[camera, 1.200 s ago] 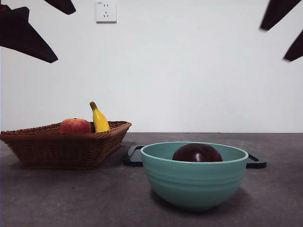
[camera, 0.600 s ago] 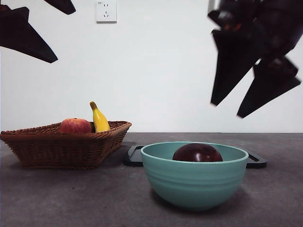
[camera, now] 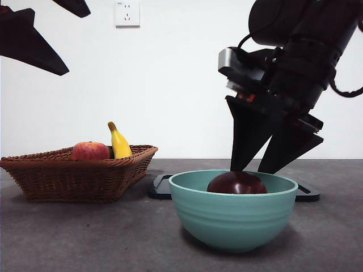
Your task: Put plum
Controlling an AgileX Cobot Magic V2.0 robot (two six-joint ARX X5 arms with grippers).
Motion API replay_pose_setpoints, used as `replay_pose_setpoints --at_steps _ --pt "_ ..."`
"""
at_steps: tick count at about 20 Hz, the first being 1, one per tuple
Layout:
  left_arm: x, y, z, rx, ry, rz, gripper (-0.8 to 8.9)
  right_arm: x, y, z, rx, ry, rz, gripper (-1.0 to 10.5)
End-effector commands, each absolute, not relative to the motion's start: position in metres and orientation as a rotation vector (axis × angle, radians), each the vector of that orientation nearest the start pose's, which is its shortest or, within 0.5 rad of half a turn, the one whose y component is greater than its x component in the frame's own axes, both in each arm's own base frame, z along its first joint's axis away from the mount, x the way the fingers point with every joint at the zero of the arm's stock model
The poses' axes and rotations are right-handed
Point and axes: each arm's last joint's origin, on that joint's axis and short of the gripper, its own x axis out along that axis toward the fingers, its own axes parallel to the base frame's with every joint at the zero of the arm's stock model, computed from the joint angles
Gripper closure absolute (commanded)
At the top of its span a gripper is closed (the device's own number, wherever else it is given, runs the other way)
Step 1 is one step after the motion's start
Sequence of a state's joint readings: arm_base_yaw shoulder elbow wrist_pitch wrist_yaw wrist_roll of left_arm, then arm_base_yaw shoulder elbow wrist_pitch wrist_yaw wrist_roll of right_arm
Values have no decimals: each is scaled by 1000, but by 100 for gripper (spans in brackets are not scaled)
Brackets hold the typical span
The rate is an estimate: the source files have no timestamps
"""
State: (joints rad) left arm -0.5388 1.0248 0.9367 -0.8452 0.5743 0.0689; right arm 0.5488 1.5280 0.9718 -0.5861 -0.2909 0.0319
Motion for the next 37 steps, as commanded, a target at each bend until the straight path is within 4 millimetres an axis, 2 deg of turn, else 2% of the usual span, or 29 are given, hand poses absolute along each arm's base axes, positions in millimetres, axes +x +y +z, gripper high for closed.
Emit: replay_pose_setpoints --at_steps 1,3,7,10,11,20,25,32,34,37 --pt "153 -111 297 54 923 -1077 440 246 163 198 -127 1179 724 710" --pt "153 -111 297 54 923 -1077 440 246 165 195 -131 1187 728 776" --pt "153 -111 297 54 921 -1077 440 246 167 194 -134 1186 732 792" --pt "153 -111 297 54 920 -1078 440 246 167 194 -134 1187 732 922" --pt "153 -111 297 54 921 -1078 440 246 167 194 -134 1187 732 934" --pt "153 -111 297 54 920 -1078 440 246 168 197 -133 1166 740 934" --pt "154 -111 297 55 915 -1079 440 246 167 221 -105 1058 741 934" --pt "155 -112 298 55 896 -1081 440 276 150 255 -56 941 622 934" --pt "155 -112 298 55 894 -1081 440 290 141 263 -33 914 585 934" --pt "155 -112 298 55 894 -1081 440 318 134 262 -8 909 535 934"
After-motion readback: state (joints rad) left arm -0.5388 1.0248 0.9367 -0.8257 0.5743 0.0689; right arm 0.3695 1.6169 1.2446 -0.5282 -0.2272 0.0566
